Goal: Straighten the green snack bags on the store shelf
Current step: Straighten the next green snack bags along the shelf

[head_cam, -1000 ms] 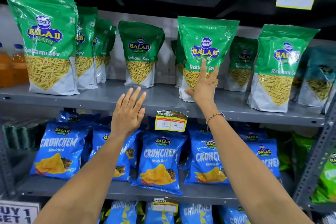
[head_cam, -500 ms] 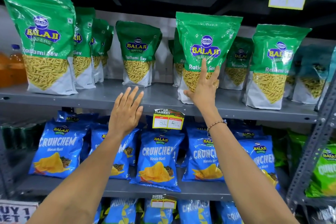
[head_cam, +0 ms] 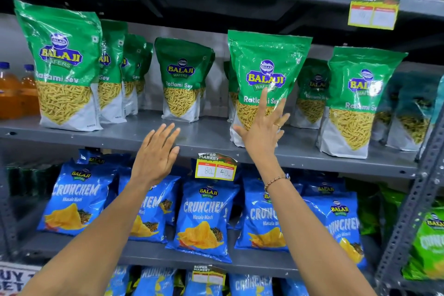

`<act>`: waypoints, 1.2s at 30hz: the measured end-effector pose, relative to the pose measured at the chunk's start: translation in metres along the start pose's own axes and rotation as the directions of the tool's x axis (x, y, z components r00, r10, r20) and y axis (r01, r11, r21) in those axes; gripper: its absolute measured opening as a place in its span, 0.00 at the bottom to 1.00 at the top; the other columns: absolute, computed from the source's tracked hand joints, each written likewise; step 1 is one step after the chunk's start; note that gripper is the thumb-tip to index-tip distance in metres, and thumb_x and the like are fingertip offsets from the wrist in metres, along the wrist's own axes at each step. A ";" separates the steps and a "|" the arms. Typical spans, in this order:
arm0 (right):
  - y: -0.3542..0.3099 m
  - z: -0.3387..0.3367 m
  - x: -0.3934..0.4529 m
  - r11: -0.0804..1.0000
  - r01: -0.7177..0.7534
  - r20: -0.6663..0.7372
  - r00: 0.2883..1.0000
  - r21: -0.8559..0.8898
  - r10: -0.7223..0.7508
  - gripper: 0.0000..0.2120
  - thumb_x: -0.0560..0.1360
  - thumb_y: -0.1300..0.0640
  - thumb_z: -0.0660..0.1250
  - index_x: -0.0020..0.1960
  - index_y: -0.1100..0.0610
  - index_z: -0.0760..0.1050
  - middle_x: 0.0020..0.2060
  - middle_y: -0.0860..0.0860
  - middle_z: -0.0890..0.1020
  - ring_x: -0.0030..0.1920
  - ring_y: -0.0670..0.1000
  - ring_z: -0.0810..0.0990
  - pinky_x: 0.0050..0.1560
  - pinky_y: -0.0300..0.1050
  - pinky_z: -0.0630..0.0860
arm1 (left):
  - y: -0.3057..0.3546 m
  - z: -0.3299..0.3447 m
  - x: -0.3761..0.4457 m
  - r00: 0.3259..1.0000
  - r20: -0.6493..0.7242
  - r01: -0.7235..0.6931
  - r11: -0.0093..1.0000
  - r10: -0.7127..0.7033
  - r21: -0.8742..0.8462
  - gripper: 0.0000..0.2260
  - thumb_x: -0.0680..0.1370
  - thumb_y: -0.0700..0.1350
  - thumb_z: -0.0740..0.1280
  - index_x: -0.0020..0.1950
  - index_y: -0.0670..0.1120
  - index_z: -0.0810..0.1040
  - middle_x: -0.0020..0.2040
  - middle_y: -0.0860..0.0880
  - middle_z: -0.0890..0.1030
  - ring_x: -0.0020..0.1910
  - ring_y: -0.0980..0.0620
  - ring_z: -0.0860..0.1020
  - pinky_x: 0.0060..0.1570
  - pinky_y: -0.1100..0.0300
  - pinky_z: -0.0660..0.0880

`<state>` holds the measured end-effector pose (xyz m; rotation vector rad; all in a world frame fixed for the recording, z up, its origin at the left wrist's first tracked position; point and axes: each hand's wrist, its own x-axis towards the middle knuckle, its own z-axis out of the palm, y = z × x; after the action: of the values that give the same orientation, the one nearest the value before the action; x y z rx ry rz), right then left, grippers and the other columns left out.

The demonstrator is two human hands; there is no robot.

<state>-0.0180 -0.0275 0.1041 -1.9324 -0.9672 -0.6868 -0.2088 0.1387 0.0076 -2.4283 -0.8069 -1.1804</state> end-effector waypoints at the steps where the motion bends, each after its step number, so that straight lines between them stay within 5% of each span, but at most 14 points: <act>1: -0.005 0.000 -0.003 0.999 0.051 -0.071 0.996 0.006 -0.050 0.47 0.71 0.46 0.72 0.77 0.45 0.43 0.77 0.62 0.43 0.75 0.72 0.46 0.67 0.74 0.57 | -0.007 -0.002 -0.001 0.999 -0.009 0.035 0.999 -0.035 -0.002 0.26 0.84 0.54 0.45 0.75 0.42 0.66 0.74 0.43 0.69 0.74 0.44 0.64 0.74 0.53 0.50; 4: -0.028 0.008 -0.014 0.957 0.265 -0.256 0.939 0.113 -0.230 0.32 0.76 0.51 0.66 0.76 0.49 0.55 0.75 0.61 0.52 0.76 0.65 0.50 0.74 0.64 0.56 | -0.037 -0.007 -0.006 0.995 -0.019 0.100 0.995 -0.099 0.019 0.25 0.83 0.53 0.48 0.75 0.41 0.66 0.74 0.42 0.69 0.74 0.43 0.64 0.73 0.49 0.53; 8: -0.067 0.036 -0.025 0.900 0.366 -0.186 0.926 0.236 -0.328 0.23 0.78 0.55 0.62 0.72 0.55 0.64 0.73 0.62 0.59 0.75 0.64 0.54 0.75 0.58 0.55 | -0.079 -0.016 -0.011 0.993 -0.040 0.115 0.991 -0.113 0.069 0.25 0.83 0.52 0.49 0.74 0.39 0.67 0.73 0.41 0.70 0.72 0.41 0.67 0.74 0.49 0.52; 12: -0.091 0.079 -0.008 0.933 0.293 0.014 0.953 0.211 -0.303 0.28 0.78 0.56 0.63 0.74 0.61 0.59 0.74 0.64 0.58 0.75 0.65 0.53 0.75 0.59 0.53 | -0.118 -0.022 -0.021 0.982 -0.074 0.178 0.983 -0.174 0.041 0.25 0.83 0.52 0.49 0.74 0.39 0.67 0.72 0.40 0.70 0.71 0.40 0.68 0.74 0.52 0.49; 20: -0.146 0.169 0.054 0.970 0.157 0.259 0.945 0.185 -0.202 0.30 0.81 0.58 0.57 0.78 0.56 0.47 0.74 0.70 0.52 0.75 0.68 0.49 0.75 0.61 0.50 | -0.161 -0.005 -0.031 0.990 -0.142 0.019 0.999 -0.014 0.036 0.25 0.84 0.54 0.44 0.75 0.41 0.65 0.74 0.42 0.68 0.73 0.41 0.64 0.74 0.49 0.50; 31: -0.181 0.228 0.084 0.995 -0.077 0.265 0.962 0.064 0.058 0.45 0.75 0.47 0.68 0.76 0.43 0.37 0.77 0.52 0.33 0.74 0.73 0.38 0.65 0.79 0.53 | -0.171 0.016 -0.024 0.913 -0.392 -0.079 0.992 0.111 0.097 0.21 0.84 0.51 0.48 0.73 0.44 0.66 0.71 0.45 0.69 0.71 0.43 0.66 0.72 0.52 0.55; 36: -0.175 0.247 0.083 0.998 -0.060 0.226 0.972 -0.015 0.062 0.55 0.69 0.50 0.75 0.75 0.41 0.33 0.76 0.54 0.31 0.74 0.73 0.40 0.64 0.74 0.61 | -0.171 0.023 -0.024 0.897 -0.427 -0.072 0.991 0.113 0.110 0.21 0.84 0.51 0.48 0.72 0.44 0.68 0.69 0.45 0.74 0.69 0.44 0.68 0.70 0.52 0.58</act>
<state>-0.0934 0.2767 0.1225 -2.0712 -1.0388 -0.4418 -0.3115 0.2771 -0.0188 -1.9908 -0.5844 -1.5309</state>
